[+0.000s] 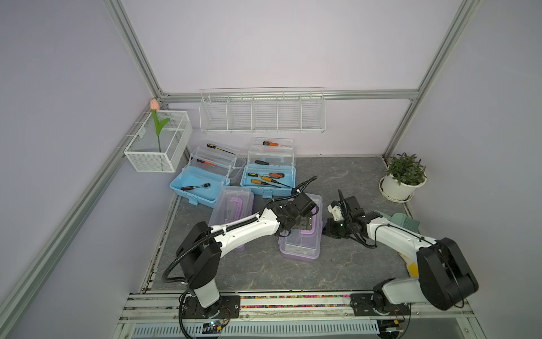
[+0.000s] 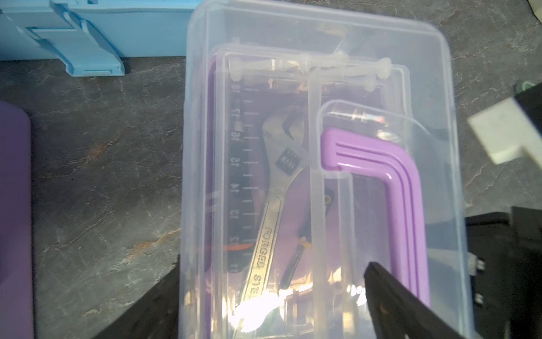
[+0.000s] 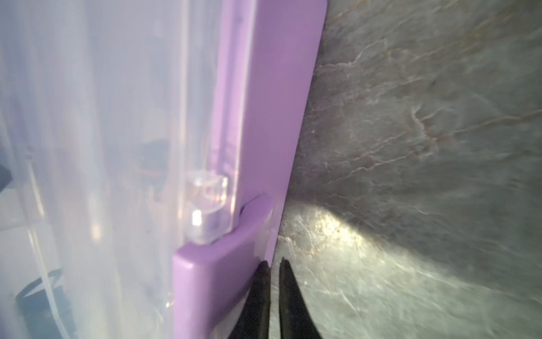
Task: Close toolboxes
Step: Fasten the toolbox latch on the toolbox, then move the toolbox to the corner of the board.
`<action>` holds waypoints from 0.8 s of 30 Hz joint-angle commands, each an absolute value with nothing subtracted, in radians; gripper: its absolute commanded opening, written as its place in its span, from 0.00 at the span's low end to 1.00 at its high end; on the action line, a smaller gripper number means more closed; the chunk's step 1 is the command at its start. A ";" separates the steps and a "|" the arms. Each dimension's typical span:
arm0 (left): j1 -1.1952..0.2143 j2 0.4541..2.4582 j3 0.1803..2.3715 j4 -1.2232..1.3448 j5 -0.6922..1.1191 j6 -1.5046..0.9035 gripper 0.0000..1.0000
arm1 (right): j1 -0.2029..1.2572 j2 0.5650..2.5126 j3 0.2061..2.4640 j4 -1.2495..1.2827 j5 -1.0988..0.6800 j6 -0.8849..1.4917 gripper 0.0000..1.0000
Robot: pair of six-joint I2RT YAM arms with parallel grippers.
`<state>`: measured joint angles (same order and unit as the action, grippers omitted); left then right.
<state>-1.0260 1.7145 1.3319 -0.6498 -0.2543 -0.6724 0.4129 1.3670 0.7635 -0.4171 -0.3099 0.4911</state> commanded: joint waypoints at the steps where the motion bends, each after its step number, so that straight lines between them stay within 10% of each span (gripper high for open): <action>1: -1.075 1.724 1.367 -0.650 -0.185 -0.654 0.97 | 0.419 1.271 0.840 -0.591 -0.205 0.370 0.18; 15: -1.020 1.464 1.459 -0.693 -0.281 -0.463 0.99 | 0.489 1.150 0.977 -0.801 -0.043 0.470 0.83; 24: -0.899 1.115 1.154 -0.733 -0.360 -0.502 1.00 | 0.609 1.269 1.063 -0.827 0.079 0.529 0.85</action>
